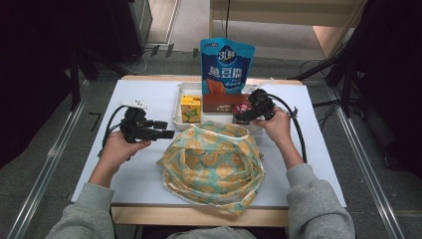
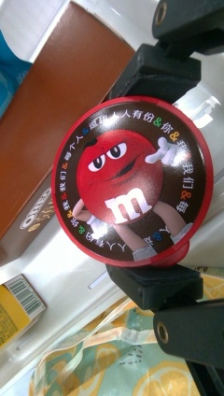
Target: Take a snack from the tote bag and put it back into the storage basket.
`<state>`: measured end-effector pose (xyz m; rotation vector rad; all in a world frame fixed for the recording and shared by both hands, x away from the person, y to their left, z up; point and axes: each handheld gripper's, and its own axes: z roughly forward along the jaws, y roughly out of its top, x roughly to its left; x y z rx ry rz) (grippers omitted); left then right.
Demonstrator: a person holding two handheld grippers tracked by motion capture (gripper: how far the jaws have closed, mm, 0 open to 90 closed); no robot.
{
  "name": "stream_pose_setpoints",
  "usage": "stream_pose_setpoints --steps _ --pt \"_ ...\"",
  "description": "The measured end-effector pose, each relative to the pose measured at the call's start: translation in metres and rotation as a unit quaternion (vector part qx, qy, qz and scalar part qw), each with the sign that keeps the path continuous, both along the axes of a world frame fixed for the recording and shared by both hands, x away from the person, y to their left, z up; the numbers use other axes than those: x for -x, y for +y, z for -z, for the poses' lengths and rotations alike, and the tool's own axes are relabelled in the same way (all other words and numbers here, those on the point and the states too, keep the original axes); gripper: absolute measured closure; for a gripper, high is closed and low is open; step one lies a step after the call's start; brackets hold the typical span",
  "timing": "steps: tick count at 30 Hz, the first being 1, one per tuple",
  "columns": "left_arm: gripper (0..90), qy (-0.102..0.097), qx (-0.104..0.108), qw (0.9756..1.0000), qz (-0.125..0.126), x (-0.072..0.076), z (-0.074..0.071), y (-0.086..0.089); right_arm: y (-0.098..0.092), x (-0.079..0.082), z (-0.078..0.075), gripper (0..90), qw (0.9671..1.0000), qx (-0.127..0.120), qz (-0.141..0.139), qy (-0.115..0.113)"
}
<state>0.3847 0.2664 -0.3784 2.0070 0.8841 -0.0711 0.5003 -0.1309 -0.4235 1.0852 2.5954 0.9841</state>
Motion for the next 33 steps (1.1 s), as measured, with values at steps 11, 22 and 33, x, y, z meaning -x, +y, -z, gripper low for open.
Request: stream_pose_setpoints --steps 11,22,33 --pt "35.8 0.0 0.0 1.0 0.004 0.0 0.0 -0.001 -0.001 0.002 0.006 25.8 0.9996 -0.01 -0.024 -0.012" --pt "35.8 -0.001 0.0 1.0 0.004 0.001 0.0 -0.001 -0.004 0.003 0.005 23.5 0.9993 -0.029 -0.021 -0.004" --pt "35.8 -0.002 -0.002 1.0 0.004 0.001 0.0 -0.002 -0.017 0.011 -0.013 28.2 0.9986 -0.049 -0.01 -0.014"
